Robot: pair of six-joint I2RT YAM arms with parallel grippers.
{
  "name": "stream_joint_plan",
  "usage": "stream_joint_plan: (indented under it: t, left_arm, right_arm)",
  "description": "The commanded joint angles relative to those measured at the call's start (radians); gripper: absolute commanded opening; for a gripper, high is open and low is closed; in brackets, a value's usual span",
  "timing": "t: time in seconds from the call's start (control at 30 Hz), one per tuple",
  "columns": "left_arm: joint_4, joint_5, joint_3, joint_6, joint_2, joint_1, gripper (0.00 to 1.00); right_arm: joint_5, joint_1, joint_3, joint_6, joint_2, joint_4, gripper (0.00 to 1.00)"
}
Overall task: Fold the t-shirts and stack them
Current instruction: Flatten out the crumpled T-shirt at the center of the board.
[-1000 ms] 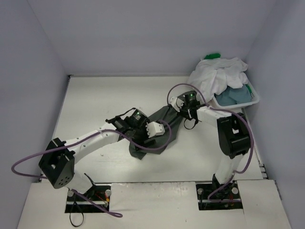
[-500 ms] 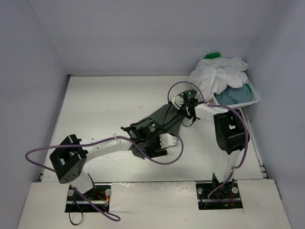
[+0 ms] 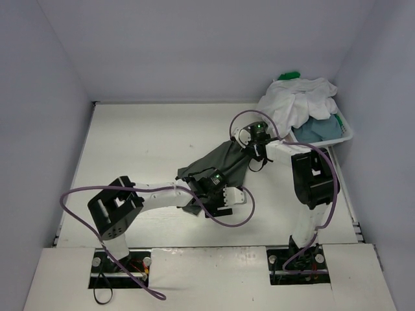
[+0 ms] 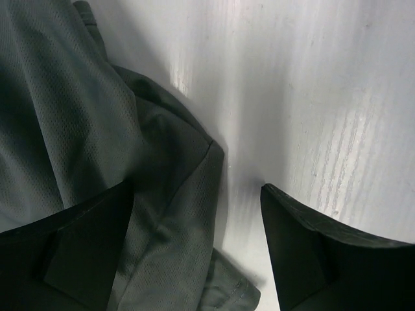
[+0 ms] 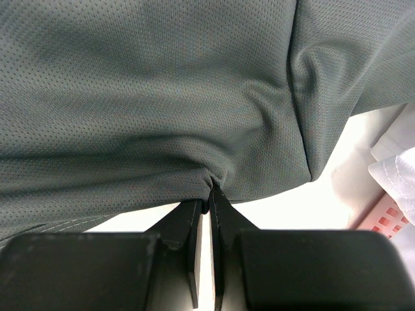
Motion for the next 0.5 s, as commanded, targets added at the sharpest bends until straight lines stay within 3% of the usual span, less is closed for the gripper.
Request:
stream_joint_plan:
  t: [0.0, 0.07, 0.17, 0.2, 0.23, 0.3, 0.47]
  left_arm:
    - [0.069, -0.035, 0.020, 0.030, 0.020, -0.005, 0.73]
    - [0.081, -0.055, 0.027, 0.039, 0.043, -0.005, 0.70]
    - [0.078, -0.087, 0.044, 0.053, 0.071, -0.005, 0.35]
    - [0.069, -0.092, 0.058, 0.053, 0.075, -0.005, 0.13]
    - [0.067, -0.105, 0.061, 0.055, 0.078, -0.005, 0.06]
    - [0.067, -0.119, 0.063, 0.059, 0.074, -0.003, 0.00]
    - [0.047, -0.154, 0.056, 0.088, -0.001, 0.003, 0.00]
  right_arm:
    - [-0.023, -0.009, 0.005, 0.021, -0.064, -0.028, 0.00]
    - [-0.031, -0.009, -0.004, 0.023, -0.070, -0.056, 0.00]
    - [-0.034, -0.011, -0.013, 0.021, -0.081, -0.059, 0.00]
    - [-0.034, -0.009, -0.016, 0.021, -0.087, -0.059, 0.00]
    - [-0.037, -0.009, -0.021, 0.020, -0.090, -0.061, 0.00]
    - [-0.044, -0.011, -0.024, 0.023, -0.099, -0.065, 0.00]
    - [-0.054, -0.009, -0.027, 0.032, -0.150, -0.099, 0.00]
